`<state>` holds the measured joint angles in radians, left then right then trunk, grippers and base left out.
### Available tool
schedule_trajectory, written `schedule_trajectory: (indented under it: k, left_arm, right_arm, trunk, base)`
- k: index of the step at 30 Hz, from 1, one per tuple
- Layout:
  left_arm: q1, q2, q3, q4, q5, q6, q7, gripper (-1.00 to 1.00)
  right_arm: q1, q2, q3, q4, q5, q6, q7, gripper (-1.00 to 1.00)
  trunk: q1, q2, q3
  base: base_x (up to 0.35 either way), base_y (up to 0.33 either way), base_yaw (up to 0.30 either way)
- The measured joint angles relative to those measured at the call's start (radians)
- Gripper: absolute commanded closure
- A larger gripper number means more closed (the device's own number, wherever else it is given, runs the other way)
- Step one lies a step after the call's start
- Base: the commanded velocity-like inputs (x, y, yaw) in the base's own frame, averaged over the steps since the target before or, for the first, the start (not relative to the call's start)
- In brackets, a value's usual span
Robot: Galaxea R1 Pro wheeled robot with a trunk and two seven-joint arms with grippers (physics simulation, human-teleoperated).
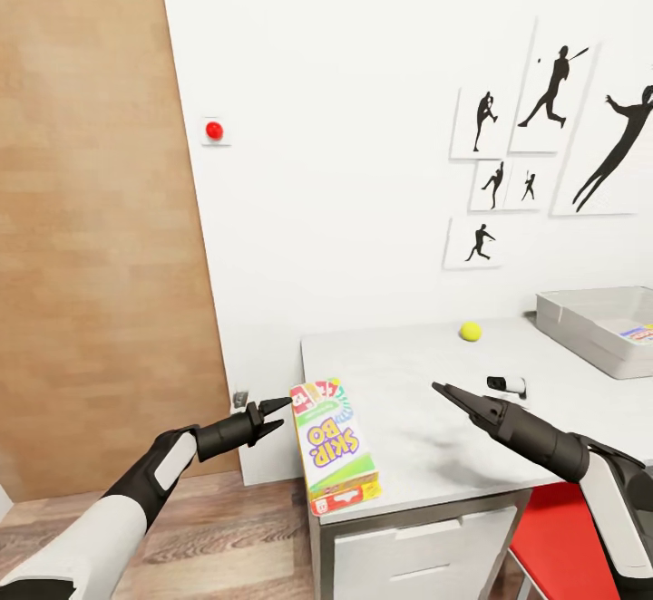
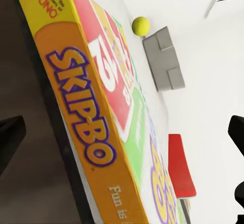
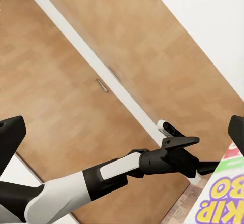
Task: Put all the toys in the child's room - the three board games (two on the bed and one on the table), the two jigsaw puzzles on the table, and the tennis ball on the table - inside the toy box on the table in the child's room.
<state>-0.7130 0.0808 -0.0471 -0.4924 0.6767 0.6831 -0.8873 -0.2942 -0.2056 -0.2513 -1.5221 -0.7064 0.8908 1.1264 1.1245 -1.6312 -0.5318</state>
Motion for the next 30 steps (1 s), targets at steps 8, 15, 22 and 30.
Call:
schedule_trajectory:
  k: [8, 15, 22, 30]
  left_arm:
    - [0.0, 0.001, 0.001, 0.0, 0.0, 0.0, 0.0, -1.0]
    - [0.0, 0.001, 0.001, 0.0, 0.0, 0.0, 0.0, -1.0]
    - [0.0, 0.001, 0.001, 0.0, 0.0, 0.0, 0.0, -1.0]
    - [0.0, 0.001, 0.001, 0.0, 0.0, 0.0, 0.0, -1.0]
  right_arm:
    - [0.0, 0.001, 0.0, -0.001, 0.001, 0.0, 0.0, -1.0]
    - [0.0, 0.002, 0.0, -0.001, 0.001, 0.0, 0.0, -1.0]
    - [0.0, 0.002, 0.0, -0.001, 0.002, 0.0, 0.0, -1.0]
    - [0.0, 0.002, 0.0, -0.001, 0.003, 0.0, 0.0, -1.0]
  trunk:
    - [0.0, 0.0, 0.0]
    - [0.0, 0.0, 0.0]
    - [0.0, 0.0, 0.0]
    - [0.0, 0.0, 0.0]
  base:
    - [0.15, 0.094, 0.0]
    - [0.08, 0.052, 0.0]
    - [0.012, 0.008, 0.0]
    - [0.002, 0.001, 0.0]
